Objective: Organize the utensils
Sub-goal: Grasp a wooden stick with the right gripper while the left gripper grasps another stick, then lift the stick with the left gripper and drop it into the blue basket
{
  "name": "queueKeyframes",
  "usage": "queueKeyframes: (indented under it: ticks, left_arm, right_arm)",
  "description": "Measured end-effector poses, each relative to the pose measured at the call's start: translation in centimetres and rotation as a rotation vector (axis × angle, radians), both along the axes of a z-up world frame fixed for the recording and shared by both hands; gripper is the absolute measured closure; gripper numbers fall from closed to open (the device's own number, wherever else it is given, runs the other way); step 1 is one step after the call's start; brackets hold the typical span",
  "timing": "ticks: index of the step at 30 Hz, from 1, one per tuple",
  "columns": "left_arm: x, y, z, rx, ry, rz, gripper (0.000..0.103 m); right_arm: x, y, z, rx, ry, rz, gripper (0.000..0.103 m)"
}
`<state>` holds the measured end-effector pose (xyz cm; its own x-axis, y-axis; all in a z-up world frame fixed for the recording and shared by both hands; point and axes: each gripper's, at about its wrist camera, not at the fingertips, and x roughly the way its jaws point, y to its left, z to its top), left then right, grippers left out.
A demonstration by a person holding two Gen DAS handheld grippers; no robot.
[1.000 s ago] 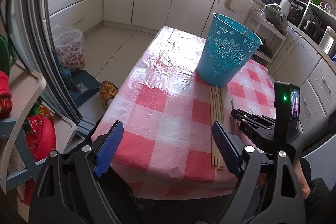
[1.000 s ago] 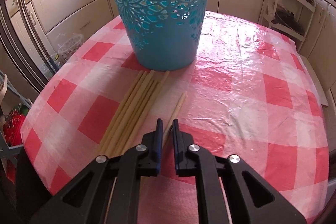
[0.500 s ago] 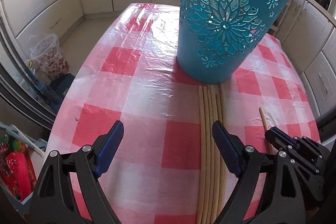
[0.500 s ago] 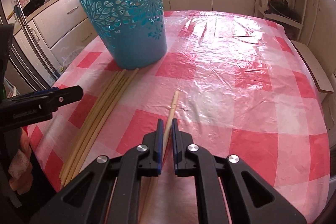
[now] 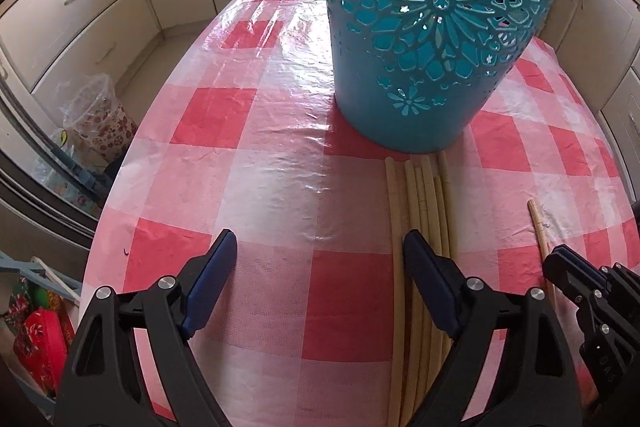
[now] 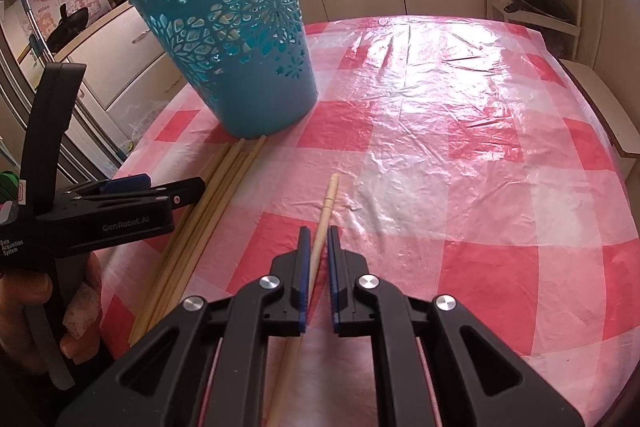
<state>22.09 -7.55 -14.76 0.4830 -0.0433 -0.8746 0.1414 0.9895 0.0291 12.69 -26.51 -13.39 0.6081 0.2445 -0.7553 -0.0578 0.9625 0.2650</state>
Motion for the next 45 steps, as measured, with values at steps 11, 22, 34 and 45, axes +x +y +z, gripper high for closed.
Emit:
queueKeyframes:
  ticks: [11, 22, 34, 45]
  left_arm:
    - [-0.1, -0.3, 0.7, -0.056, 0.002, -0.082, 0.096]
    - [0.1, 1.0, 0.8, -0.103, 0.077, -0.059, 0.096]
    - [0.0, 0.0, 0.8, -0.026, 0.030, -0.064, 0.095]
    - [-2.4, 0.2, 1.9, -0.024, -0.028, -0.094, 0.098]
  right_arm:
    - [0.1, 0.7, 0.1, -0.035, -0.001, 0.008, 0.094]
    - [2.1, 2.4, 0.4, -0.091, 0.045, 0.092, 0.094]
    - [1.5, 2.3, 0.3, -0.096, 0.028, 0.075, 0.094]
    - [1.3, 3.0, 0.3, -0.141, 0.018, 0.064, 0.094]
